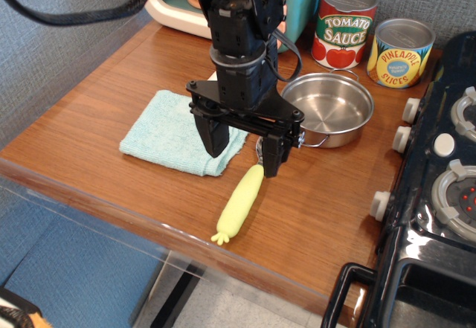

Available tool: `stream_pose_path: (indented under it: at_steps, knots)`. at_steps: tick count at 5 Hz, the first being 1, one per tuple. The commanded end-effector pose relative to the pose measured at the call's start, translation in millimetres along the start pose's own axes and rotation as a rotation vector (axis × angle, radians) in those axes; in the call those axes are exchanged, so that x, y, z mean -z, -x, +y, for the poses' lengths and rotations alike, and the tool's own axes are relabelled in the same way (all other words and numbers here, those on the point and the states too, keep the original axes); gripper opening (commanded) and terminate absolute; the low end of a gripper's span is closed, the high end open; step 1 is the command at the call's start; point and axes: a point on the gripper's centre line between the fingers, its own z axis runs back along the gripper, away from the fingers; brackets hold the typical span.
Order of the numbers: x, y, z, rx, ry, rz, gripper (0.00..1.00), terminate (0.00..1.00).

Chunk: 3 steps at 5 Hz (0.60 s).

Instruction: Move spoon to right of blue cloth.

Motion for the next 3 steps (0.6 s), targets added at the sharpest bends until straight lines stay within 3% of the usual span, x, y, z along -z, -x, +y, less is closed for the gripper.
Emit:
stream_pose_path:
  at_steps: [1, 2, 3]
  knots:
    - [-12.4, 1.2, 3.9, -0.008, 0.001, -0.049, 1.00, 0.00]
    - [-12.4, 1.2, 3.9, -0.008, 0.001, -0.049, 1.00, 0.00]
    - [-12.4, 1.2, 3.9, -0.008, 0.001, -0.049, 1.00, 1.00]
